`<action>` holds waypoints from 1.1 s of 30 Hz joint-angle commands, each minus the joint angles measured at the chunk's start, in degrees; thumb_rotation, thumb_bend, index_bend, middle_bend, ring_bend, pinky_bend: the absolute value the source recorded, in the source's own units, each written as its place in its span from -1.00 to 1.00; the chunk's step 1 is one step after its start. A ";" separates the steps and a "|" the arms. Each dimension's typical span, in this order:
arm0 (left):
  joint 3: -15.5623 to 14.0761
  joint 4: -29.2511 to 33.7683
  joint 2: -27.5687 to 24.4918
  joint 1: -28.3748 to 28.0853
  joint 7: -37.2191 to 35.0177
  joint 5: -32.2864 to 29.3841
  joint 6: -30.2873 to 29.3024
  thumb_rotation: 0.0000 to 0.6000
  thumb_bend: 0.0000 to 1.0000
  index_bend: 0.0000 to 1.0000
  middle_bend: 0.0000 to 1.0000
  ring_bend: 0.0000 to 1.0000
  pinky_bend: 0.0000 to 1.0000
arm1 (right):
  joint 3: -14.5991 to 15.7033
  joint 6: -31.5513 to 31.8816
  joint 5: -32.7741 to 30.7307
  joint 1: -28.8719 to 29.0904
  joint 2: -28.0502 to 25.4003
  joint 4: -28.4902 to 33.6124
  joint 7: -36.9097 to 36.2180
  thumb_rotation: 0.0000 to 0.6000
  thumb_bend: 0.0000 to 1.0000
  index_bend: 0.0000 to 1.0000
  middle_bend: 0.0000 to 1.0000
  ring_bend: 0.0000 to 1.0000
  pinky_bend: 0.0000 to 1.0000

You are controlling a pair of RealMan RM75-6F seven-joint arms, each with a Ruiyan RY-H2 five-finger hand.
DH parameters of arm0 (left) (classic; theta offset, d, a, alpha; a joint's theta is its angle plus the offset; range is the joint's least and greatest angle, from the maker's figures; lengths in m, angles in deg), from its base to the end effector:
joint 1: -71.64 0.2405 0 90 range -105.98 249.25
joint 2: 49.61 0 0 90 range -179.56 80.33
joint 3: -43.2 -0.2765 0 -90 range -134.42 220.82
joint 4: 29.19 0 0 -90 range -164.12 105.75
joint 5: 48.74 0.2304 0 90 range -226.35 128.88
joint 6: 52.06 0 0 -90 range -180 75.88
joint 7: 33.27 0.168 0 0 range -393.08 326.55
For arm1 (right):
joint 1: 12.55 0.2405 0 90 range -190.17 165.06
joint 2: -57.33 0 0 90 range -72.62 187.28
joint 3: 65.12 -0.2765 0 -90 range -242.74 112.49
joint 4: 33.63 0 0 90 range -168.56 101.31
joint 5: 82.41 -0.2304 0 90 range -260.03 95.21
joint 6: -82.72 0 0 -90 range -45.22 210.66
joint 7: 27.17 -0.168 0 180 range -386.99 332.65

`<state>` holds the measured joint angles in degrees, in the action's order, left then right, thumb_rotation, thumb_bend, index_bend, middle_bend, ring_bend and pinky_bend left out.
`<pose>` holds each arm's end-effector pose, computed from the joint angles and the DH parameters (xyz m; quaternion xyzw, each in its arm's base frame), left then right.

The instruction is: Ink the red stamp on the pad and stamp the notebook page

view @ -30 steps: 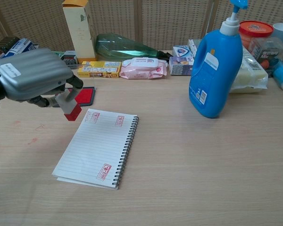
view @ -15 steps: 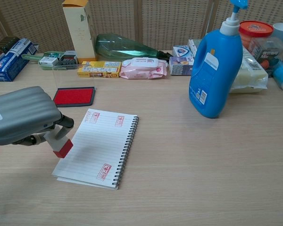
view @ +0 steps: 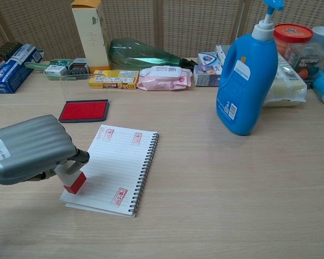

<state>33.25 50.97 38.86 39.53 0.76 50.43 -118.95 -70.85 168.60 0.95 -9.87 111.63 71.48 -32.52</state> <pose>-0.2110 0.2494 -0.0694 -0.8822 -0.0620 -0.3028 0.3551 -0.3083 -0.2041 0.1961 0.5381 -0.4282 0.4356 0.5808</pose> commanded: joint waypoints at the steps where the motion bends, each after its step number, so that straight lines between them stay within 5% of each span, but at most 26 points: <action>1: 0.22 0.54 -0.20 0.29 1.44 0.15 0.60 1.00 -0.29 0.25 1.00 1.00 1.00 | 0.01 0.06 0.09 -0.03 -0.06 0.01 -0.15 0.94 -1.00 -0.83 -1.00 -1.00 -1.00; 11: 0.81 0.08 0.93 1.26 6.67 -0.07 2.51 1.00 -0.29 0.25 1.00 1.00 1.00 | 0.02 0.42 0.46 -0.22 -0.55 0.13 -1.20 0.94 -1.00 -0.83 -1.00 -1.00 -1.00; 33: 1.56 -2.31 2.95 2.53 5.30 -0.32 4.02 1.00 -0.29 0.25 1.00 1.00 1.00 | 0.17 0.54 0.91 -0.33 -0.99 0.17 -2.18 0.94 -1.00 -0.83 -1.00 -1.00 -1.00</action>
<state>34.78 48.79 41.71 42.02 6.17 50.15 -115.02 -70.69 169.14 1.87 -10.20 110.63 71.64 -34.70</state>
